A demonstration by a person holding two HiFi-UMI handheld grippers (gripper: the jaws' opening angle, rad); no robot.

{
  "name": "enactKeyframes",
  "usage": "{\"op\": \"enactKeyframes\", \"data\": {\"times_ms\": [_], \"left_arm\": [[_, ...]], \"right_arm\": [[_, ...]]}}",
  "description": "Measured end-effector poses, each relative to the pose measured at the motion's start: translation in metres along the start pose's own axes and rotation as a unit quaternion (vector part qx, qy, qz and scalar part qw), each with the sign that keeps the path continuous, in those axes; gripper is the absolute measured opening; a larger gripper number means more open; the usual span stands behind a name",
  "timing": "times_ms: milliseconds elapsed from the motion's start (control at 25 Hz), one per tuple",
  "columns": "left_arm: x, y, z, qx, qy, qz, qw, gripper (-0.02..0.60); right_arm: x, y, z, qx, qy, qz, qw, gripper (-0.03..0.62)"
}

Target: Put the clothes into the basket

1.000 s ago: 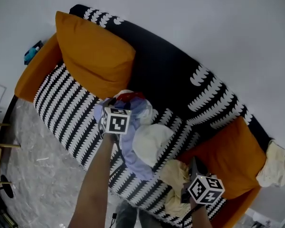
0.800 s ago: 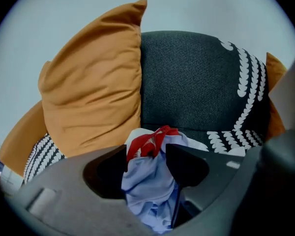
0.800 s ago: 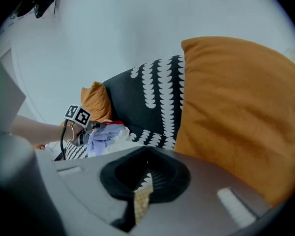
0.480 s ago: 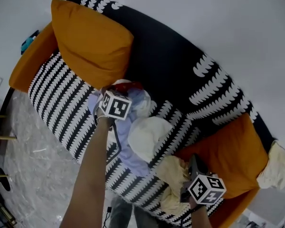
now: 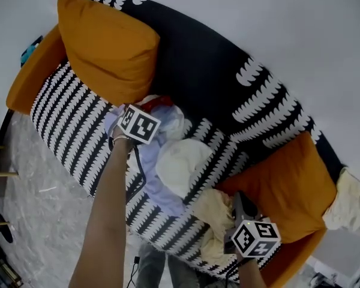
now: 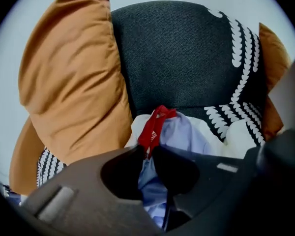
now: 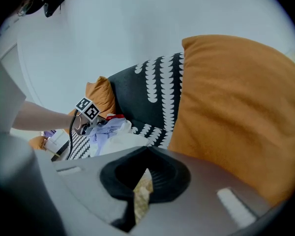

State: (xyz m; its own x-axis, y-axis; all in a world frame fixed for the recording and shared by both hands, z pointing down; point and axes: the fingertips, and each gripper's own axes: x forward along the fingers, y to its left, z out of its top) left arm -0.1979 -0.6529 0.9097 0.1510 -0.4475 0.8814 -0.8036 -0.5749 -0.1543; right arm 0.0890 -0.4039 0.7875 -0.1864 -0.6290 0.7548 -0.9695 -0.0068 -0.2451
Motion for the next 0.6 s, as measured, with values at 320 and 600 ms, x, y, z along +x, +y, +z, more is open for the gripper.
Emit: {"op": "enactKeyframes", "data": {"times_ms": [320, 600], "left_arm": [[-0.042, 0.000, 0.019, 0.008, -0.064, 0.035, 0.9973, 0.049], [-0.108, -0.011, 0.029, 0.022, -0.094, 0.026, 0.9950, 0.046]], "right_arm": [[0.008, -0.009, 0.008, 0.012, -0.024, 0.014, 1.000, 0.003], [-0.044, 0.024, 0.021, 0.001, -0.043, 0.016, 0.999, 0.003]]}}
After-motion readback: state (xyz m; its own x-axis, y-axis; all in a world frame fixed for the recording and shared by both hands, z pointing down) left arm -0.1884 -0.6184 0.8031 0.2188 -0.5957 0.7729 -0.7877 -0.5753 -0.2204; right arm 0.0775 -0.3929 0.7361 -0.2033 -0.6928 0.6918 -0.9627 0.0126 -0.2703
